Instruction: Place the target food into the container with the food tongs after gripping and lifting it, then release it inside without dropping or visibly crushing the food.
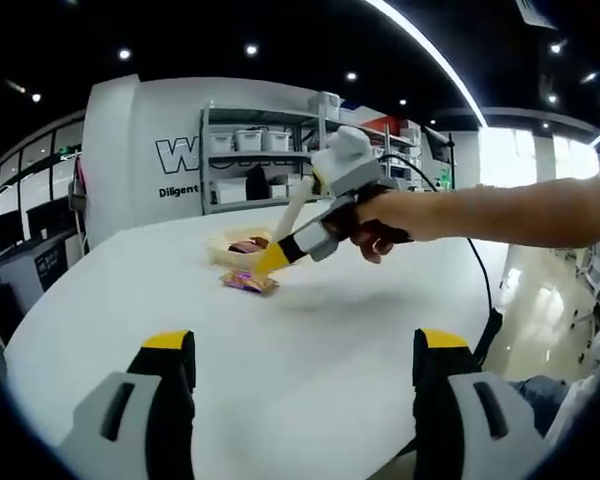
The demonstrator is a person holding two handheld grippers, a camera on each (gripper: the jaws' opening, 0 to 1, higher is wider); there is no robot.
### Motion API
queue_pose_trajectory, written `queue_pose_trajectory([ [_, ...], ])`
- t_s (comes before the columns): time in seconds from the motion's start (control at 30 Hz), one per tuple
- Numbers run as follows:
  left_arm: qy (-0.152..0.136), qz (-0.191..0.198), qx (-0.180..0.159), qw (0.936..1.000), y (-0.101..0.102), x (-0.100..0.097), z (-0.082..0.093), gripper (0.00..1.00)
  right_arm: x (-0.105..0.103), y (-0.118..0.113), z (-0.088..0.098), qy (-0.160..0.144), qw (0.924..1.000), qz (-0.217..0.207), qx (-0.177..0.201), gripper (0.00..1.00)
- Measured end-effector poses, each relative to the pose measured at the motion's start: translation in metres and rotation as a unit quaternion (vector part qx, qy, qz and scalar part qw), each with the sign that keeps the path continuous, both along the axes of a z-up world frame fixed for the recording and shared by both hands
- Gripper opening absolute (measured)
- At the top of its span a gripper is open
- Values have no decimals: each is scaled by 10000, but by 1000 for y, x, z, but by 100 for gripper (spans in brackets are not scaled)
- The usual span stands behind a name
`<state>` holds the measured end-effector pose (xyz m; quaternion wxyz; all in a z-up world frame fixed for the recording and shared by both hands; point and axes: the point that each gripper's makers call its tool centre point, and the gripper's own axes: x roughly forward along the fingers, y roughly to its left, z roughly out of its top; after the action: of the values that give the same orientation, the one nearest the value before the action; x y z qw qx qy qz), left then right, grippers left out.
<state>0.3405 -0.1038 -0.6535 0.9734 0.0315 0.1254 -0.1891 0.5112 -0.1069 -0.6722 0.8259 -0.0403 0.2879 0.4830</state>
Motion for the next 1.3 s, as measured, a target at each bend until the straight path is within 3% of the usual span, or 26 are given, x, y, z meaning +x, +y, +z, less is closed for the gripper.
queue_pose_trajectory([
  [0.33, 35, 65, 41, 10000, 7, -6, -3, 89, 25, 13, -19, -296, 9984, -181, -449, 21],
  [0.43, 35, 119, 68, 9999, 15, -6, -3, 89, 24, 19, -19, -214, 9989, -259, -326, 21],
  [0.57, 41, 186, 76, 9998, 21, -6, -3, 89, 22, 22, -16, -355, 9981, -312, -390, 22],
  [0.77, 22, 193, 72, 9998, 21, -7, -2, 89, 29, 28, -13, -147, 9980, -574, -229, 22],
  [1.3, 15, 170, 194, 9997, 20, -14, -1, 89, 19, 29, -22, -306, 9954, -668, -612, 23],
])
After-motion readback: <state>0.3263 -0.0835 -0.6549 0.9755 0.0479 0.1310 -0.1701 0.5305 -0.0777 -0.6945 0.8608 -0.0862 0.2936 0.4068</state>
